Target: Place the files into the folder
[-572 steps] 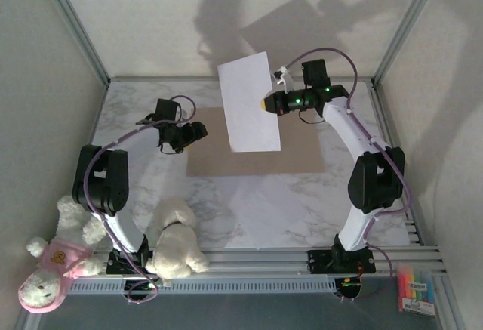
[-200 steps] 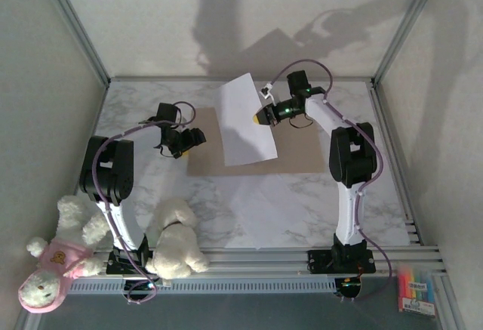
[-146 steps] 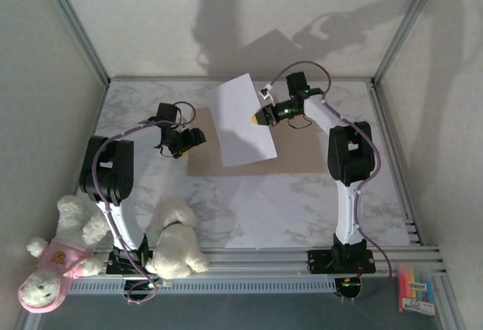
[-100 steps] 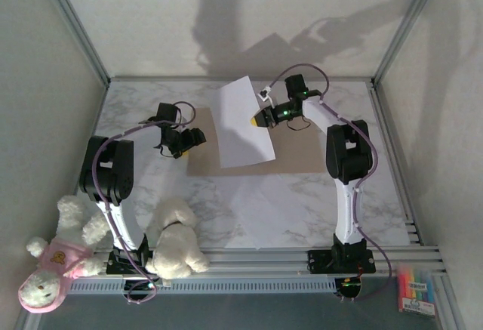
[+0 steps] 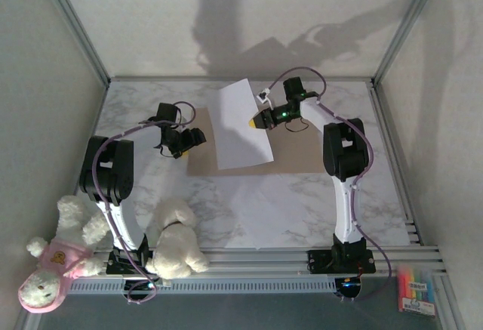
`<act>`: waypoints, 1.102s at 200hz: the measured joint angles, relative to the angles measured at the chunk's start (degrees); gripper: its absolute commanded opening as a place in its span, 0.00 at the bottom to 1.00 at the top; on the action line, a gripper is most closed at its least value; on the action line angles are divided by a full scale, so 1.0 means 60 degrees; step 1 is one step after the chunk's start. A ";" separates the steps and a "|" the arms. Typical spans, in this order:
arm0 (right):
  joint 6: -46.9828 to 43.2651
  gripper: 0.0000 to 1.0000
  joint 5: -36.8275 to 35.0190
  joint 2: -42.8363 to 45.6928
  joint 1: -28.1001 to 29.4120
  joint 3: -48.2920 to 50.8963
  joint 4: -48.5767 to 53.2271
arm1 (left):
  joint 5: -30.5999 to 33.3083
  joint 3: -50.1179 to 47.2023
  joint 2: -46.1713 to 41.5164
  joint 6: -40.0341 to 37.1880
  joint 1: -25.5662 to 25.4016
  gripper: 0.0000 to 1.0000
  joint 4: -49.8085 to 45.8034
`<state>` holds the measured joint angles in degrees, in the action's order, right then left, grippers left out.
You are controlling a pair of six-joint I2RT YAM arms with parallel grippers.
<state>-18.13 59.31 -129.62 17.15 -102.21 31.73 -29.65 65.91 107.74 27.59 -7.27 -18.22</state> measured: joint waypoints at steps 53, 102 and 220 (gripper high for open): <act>0.0510 0.00 0.0138 -0.0091 0.0007 -0.0033 -0.0477 | 0.0000 0.0000 0.0000 0.0004 0.0000 0.77 0.0000; 0.0758 0.00 0.0164 -0.0124 0.0117 -0.0113 -0.0710 | 0.0000 -0.0004 0.0000 0.0007 0.0000 0.77 0.0000; 0.1424 0.00 0.0397 -0.0306 0.0375 -0.0149 -0.1290 | 0.0000 -0.0040 0.0000 0.0051 0.0007 0.77 0.0047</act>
<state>-9.58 61.69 -131.46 19.40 -103.11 23.99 -29.65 65.67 107.74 27.90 -7.22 -17.93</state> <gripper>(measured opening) 0.055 0.770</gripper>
